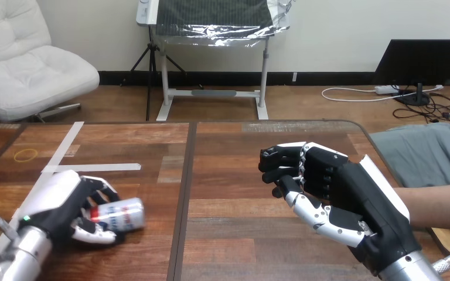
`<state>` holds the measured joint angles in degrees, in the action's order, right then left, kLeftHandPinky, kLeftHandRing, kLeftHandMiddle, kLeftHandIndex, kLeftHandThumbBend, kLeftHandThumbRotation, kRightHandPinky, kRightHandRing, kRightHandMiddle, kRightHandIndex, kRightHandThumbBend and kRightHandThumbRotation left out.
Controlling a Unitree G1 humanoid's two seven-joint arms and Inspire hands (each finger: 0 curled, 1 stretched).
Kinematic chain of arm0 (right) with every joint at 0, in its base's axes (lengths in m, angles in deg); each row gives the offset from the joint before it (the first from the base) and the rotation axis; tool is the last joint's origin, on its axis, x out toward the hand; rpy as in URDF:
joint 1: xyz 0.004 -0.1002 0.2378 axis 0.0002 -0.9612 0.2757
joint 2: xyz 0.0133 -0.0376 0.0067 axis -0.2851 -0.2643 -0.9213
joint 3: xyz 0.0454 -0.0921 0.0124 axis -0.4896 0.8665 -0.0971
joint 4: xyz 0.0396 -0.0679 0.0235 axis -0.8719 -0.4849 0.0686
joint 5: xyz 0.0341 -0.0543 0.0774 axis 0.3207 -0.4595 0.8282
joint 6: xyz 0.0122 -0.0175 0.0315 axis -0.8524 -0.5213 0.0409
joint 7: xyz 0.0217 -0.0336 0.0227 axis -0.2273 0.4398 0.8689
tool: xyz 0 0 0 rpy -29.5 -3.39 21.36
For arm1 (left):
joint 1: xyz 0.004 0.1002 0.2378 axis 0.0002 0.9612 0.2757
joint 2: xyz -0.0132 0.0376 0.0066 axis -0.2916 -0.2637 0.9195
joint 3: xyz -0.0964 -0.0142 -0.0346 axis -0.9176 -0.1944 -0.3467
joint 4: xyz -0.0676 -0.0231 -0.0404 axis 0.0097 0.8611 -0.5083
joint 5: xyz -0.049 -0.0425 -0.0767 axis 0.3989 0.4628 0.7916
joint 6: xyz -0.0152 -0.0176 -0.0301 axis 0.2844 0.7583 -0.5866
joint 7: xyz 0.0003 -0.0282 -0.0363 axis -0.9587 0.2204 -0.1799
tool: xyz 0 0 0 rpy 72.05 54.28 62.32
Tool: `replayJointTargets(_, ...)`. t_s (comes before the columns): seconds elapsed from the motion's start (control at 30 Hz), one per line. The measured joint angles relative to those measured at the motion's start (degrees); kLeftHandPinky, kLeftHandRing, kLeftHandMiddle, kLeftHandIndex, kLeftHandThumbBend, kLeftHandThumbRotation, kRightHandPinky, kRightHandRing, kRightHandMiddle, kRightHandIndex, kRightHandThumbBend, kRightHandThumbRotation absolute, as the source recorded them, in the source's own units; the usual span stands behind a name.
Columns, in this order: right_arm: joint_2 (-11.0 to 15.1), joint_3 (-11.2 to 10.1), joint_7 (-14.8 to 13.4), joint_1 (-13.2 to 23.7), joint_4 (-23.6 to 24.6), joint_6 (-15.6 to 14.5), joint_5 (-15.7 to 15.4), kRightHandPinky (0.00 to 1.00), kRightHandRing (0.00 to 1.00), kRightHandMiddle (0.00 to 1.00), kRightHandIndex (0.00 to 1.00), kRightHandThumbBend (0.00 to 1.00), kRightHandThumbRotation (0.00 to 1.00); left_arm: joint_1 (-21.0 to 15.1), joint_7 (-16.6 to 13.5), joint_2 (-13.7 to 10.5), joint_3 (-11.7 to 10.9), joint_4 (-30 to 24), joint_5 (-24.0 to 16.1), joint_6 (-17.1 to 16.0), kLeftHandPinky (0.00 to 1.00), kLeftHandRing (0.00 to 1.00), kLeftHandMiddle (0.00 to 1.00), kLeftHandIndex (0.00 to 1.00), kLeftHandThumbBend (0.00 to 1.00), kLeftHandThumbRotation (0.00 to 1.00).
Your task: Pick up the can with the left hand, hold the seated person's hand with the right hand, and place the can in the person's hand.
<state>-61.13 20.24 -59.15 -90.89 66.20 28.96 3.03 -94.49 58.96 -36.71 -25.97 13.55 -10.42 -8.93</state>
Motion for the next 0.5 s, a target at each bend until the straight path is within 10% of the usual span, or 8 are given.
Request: replayJointTargets(0.5, 0.0, 0.0, 0.0, 0.0, 0.0, -0.34, -0.03, 0.54, 0.65, 0.69, 0.68, 0.25, 0.0, 4.26, -0.01, 2.12, -1.04, -9.45, 0.27, -3.82, 0.4, 0.45, 0.51, 0.55, 0.6, 0.0)
